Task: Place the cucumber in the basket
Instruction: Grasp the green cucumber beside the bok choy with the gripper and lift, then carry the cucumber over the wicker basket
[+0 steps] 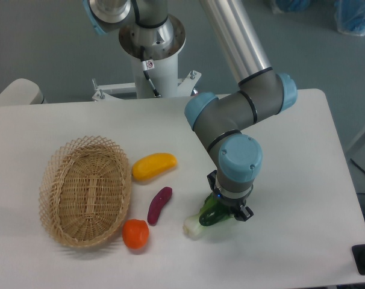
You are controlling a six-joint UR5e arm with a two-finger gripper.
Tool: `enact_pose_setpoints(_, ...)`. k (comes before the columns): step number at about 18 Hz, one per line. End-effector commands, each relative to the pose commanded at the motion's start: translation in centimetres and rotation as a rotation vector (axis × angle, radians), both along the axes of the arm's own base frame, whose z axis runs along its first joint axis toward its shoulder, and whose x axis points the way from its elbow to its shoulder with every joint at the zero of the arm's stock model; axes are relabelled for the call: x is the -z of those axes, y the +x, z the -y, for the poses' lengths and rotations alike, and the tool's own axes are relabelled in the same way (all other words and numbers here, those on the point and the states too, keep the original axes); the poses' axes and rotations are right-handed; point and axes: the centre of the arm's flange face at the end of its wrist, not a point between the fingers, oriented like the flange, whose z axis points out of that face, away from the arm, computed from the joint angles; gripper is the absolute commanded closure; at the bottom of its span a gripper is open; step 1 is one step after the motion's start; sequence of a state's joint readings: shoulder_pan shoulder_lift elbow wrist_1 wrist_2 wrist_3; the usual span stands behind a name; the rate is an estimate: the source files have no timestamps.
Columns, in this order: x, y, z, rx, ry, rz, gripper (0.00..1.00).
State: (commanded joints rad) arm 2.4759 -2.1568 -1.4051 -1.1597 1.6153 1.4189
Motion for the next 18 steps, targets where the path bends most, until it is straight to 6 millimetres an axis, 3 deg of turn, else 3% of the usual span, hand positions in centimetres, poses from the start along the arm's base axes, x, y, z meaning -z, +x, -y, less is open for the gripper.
enact_pose_setpoints(11, -0.1, 1.3, -0.8, -0.034, 0.002, 0.006, 0.88)
enact_pose_setpoints(15, -1.6, 5.2, -1.9, -0.094, -0.02, 0.033, 0.9)
enact_pose_setpoints(18, -2.9, 9.8, -3.2, -0.118, -0.009, 0.058, 0.9)
